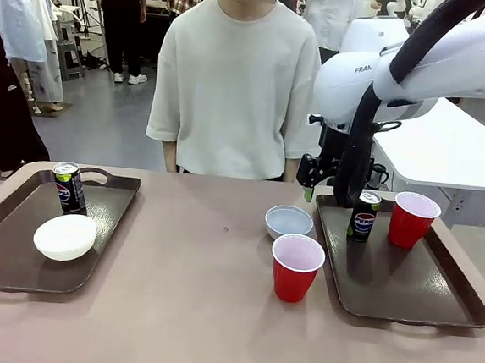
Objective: Prepare tableware on both trays.
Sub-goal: Pick up a Picnic Bowl from the table and place it on a Handle tray.
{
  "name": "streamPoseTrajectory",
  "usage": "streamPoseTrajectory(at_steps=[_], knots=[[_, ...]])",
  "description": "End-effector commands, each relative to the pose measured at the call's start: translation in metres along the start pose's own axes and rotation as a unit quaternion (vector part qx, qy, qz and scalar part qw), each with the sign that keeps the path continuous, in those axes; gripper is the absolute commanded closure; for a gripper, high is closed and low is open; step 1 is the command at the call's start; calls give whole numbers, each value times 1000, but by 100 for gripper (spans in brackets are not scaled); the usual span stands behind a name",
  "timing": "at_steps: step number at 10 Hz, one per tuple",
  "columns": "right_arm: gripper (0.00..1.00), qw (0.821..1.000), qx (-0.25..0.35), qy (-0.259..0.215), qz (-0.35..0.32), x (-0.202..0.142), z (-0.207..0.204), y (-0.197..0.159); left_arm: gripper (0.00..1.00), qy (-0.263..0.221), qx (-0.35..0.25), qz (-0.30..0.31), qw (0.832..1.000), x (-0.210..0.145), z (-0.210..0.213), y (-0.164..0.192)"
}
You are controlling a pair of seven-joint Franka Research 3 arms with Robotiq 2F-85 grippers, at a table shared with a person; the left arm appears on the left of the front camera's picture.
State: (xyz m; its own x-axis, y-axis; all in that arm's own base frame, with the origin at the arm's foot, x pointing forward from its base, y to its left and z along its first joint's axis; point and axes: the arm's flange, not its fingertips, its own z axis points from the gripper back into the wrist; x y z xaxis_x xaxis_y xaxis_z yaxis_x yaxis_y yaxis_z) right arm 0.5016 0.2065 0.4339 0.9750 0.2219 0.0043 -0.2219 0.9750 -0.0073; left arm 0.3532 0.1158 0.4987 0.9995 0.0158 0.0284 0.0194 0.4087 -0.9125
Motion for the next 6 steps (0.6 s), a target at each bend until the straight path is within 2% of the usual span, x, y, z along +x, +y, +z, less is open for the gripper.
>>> streamPoseTrajectory(at_steps=[1, 4, 6], knots=[[0, 1000, 10, 11, -19, 22, -20, 1, 24, -2, -6, -11, 1000, -3, 1, 1], [0, 999, 38, 18, -17, 52, -43, 10, 24, -2, -6, -11, 1000, -3, 1, 1], [0, 999, 34, 25, -22, 48, -43, 6, 24, -2, -6, -11, 1000, -3, 1, 1]])
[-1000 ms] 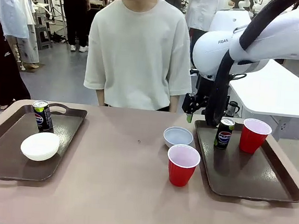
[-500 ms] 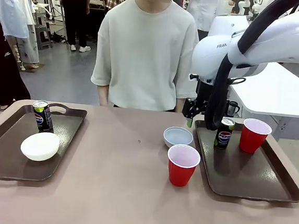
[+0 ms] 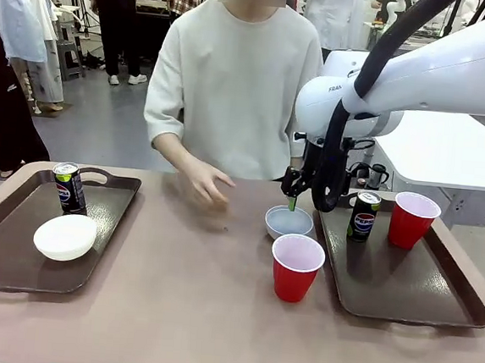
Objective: Prepare tableware on both trays.
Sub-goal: Pick up a Picnic Bowl from the table and place it on a Handle tray.
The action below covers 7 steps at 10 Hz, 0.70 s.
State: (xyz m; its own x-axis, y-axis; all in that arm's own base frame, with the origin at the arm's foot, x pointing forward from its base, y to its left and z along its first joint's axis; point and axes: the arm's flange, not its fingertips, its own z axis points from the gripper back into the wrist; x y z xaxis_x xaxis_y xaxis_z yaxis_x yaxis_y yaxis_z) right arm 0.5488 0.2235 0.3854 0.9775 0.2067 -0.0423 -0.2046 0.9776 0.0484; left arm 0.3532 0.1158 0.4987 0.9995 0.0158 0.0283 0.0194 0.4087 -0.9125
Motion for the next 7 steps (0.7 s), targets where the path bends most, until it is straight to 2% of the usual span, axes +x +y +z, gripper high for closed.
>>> streamPoseTrajectory(at_steps=[1, 2, 3, 4, 7], knots=[[0, 998, -50, 5, -26, -34, 27, -9, 24, -2, -6, -11, 1000, -3, 1, 1], [0, 992, -124, -19, -16, -101, 75, -36, 24, -2, -6, -11, 1000, -3, 1, 1], [0, 989, -144, -30, -18, -156, 105, -65, 24, -2, -6, -11, 1000, -3, 1, 1], [0, 991, -130, -32, 1, -187, 113, -76, 24, -2, -6, -11, 1000, -3, 1, 1], [0, 995, -97, -32, 20, -217, 103, -97, 24, -2, -6, -11, 1000, -3, 1, 1]])
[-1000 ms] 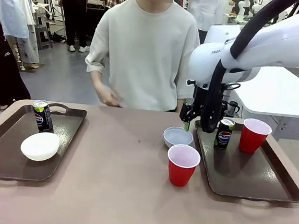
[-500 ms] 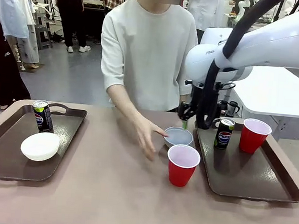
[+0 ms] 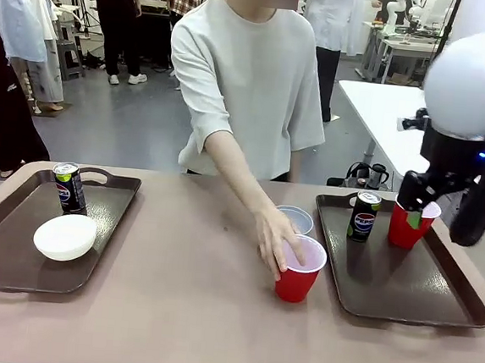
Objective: Prepare tableware on both trays.
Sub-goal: Pick up a Picnic Bowl from the table and place it on a Handle tray.
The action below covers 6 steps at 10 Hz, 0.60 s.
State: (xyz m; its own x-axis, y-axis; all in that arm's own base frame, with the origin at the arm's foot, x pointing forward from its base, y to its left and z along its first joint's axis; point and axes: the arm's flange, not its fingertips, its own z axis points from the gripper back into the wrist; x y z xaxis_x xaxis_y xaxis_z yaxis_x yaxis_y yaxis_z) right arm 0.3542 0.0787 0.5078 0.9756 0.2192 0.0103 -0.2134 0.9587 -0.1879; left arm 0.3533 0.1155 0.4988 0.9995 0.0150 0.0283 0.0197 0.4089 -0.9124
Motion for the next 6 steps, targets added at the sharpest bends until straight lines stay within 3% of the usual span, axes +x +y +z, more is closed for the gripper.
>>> streamPoseTrajectory(at_steps=[1, 6], knots=[[0, 999, 27, -10, 19, 6, -19, 0, 24, -2, -7, -11, 1000, -3, 1, 1], [0, 1000, 4, -2, 7, -5, -6, -2, 24, -2, -7, -11, 1000, -3, 1, 1]])
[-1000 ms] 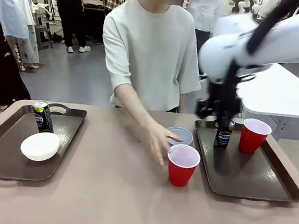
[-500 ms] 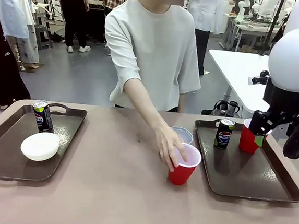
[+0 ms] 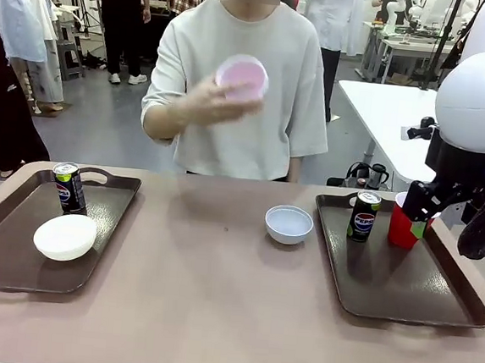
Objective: Prepare tableware on both trays.
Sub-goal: Pick up a Picnic Bowl from the table and place it on a Handle tray.
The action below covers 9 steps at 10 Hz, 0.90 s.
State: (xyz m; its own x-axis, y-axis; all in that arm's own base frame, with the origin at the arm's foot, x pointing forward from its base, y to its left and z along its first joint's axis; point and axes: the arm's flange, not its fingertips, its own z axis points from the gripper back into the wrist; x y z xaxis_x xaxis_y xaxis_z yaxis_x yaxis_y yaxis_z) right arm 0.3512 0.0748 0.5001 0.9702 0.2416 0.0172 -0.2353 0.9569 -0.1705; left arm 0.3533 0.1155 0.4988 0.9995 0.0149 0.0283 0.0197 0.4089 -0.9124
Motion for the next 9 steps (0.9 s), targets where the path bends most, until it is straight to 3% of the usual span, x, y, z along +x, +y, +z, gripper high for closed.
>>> streamPoseTrajectory(at_steps=[1, 9], knots=[[0, 1000, -5, 4, -4, -1, 2, -1, 24, -2, -7, -11, 1000, -3, 1, 1], [0, 1000, 0, 0, 0, 0, 0, 0, 24, -2, -7, -11, 1000, -3, 1, 1]])
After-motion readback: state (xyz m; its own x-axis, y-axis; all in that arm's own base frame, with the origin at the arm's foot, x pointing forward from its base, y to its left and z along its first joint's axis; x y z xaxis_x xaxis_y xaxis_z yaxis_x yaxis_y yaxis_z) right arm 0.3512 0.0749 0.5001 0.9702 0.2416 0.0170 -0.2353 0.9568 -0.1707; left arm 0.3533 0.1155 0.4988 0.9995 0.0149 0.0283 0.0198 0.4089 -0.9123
